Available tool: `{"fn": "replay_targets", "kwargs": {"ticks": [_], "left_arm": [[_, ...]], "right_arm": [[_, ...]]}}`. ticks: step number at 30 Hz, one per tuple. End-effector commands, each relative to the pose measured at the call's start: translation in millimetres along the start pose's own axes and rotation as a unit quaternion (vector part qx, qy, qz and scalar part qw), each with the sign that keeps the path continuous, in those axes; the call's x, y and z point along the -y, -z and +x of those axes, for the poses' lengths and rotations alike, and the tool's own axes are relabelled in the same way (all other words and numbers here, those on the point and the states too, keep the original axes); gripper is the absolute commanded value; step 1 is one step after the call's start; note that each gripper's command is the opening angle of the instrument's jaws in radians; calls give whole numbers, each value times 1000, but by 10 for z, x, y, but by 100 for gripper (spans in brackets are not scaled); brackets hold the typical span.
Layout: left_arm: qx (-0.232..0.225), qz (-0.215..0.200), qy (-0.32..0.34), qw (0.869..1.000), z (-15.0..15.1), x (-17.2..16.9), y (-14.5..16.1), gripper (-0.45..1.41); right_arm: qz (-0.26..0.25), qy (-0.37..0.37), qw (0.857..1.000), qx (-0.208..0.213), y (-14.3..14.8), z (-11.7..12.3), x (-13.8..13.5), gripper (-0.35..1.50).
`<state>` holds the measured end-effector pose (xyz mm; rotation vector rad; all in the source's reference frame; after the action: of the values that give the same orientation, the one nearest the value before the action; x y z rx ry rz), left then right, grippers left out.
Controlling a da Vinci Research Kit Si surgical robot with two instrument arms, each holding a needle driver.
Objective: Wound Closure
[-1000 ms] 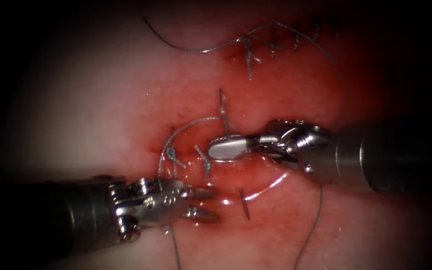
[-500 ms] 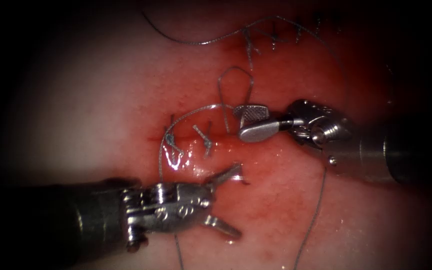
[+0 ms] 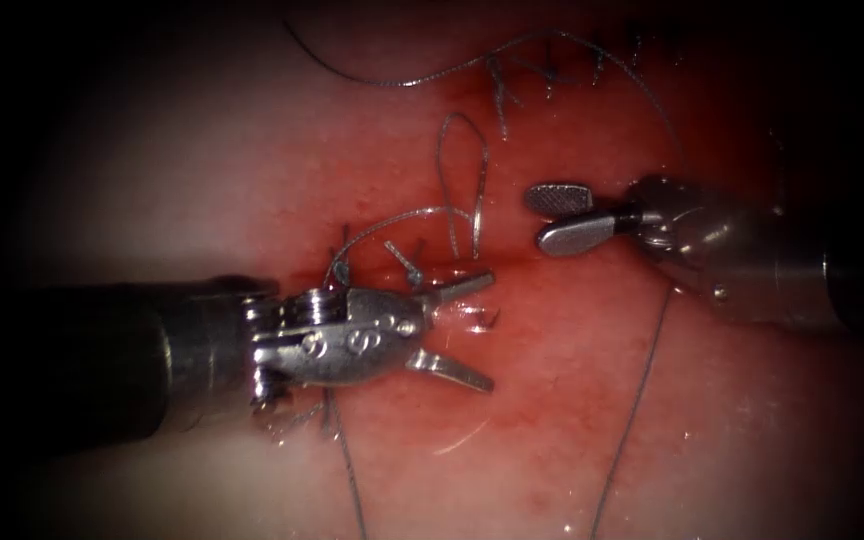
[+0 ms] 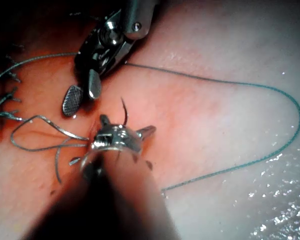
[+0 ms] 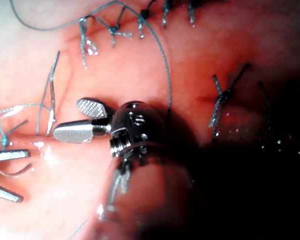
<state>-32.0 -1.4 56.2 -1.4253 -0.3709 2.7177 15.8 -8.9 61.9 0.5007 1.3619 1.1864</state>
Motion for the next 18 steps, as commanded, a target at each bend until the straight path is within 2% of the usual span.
{"fn": "replay_targets", "kwargs": {"ticks": [1,4,7,8,10,13,17,18], "left_arm": [[-7,1,1,1000,-2,4,-9,2],[-37,8,8,999,-4,13,-11,-45],[-55,3,40,998,-8,18,-9,-45],[-64,-2,82,995,-11,20,-7,-45],[-73,-8,123,990,-15,21,-5,-45],[-88,-16,160,983,-16,18,-1,-45],[-124,-50,233,963,-12,7,3,-45],[-129,-68,276,950,-9,0,5,-45]], "right_arm": [[1,0,1000,0,-7,-9,0,131],[2,3,1000,0,-7,-10,2,123],[-1,2,1000,-1,-6,-10,4,118],[-1,1,1000,0,-4,-9,6,118],[-1,5,1000,0,-4,-6,9,118],[-4,3,1000,1,-3,-1,14,126],[3,1,1000,-2,-3,2,22,131],[21,-17,1000,7,-2,3,26,111]]}}
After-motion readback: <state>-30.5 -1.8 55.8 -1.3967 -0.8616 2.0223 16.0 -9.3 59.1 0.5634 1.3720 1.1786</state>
